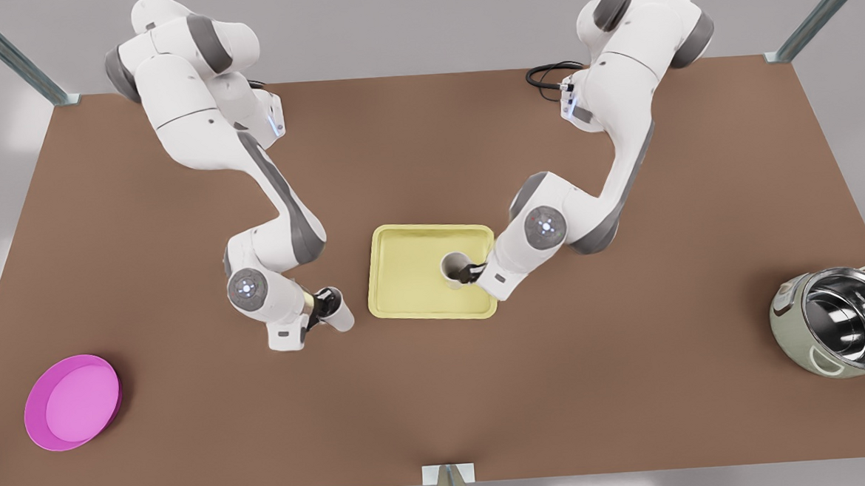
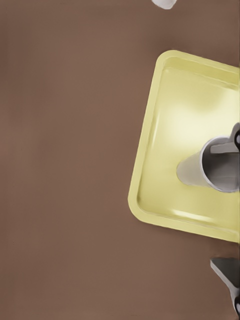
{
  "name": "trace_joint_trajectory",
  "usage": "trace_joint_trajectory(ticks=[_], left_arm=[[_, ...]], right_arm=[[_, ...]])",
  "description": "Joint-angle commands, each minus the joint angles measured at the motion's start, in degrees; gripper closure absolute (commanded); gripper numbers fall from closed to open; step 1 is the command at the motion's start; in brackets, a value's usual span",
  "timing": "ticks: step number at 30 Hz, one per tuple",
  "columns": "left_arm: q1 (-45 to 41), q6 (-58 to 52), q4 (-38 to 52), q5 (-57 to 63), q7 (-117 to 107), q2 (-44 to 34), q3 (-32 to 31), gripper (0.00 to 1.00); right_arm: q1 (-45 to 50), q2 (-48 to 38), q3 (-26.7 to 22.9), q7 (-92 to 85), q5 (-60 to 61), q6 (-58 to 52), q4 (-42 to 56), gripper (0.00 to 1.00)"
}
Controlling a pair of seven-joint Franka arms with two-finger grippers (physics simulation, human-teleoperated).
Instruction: Use both arms to respectively pick up the white IKEA cups from the middle-left and middle-right positions, then place the white IKEA cups onto the middle-middle tray, ensuring that the cups remain upright and do not tip over
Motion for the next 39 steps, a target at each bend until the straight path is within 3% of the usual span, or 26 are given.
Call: trace_joint_trajectory(ticks=[1,4,5,6,11,23,24,25,26,39], left_arm=[[2.47,-34.14,8.92,0.18,-5.28,-0.32,0.09,0.0],[9.24,-48.83,21.51,5.89,12.19,-3.29,0.53,0.0],[4.33,-42.7,8.87,5.63,26.87,-15.07,11.67,0.0],[4.06,-41.18,6.03,5.89,30.23,-17.55,13.72,0.0],[3.97,-44.61,7.26,2.29,30.32,-15.79,13.63,0.0],[3.88,-44.35,7.09,2.02,30.58,-14.38,13.63,0.0],[3.97,-44.35,7.0,1.94,30.67,-14.38,13.63,0.0],[3.97,-44.35,7.0,1.94,30.67,-14.38,13.63,0.0],[3.97,-44.35,7.0,1.94,30.58,-14.38,13.63,0.0],[4.06,-44.35,6.91,1.59,30.67,-14.21,13.63,0.0]], right_arm=[[0.96,1.07,1.13,1.47,0.9,0.5,0.62,0.79],[2.19,2.48,2.71,1.21,1.43,0.24,0.63,0.79],[2.72,2.74,2.89,1.04,1.43,-0.11,0.45,0.79],[2.81,2.83,3.68,0.95,1.43,-0.11,0.1,0.79],[3.16,3.88,7.1,0.68,1.6,-1.16,0.01,0.79],[6.33,9.42,7.11,1.03,0.37,-3.8,5.2,0.79],[6.41,9.51,7.11,1.12,-0.15,-3.72,5.2,0.71],[6.68,9.6,7.02,1.21,-0.42,-3.54,5.2,0.39],[6.68,9.86,6.93,1.03,-1.82,-3.28,5.2,0.0],[6.94,9.68,7.28,1.12,-1.21,-3.54,7.83,0.0]])
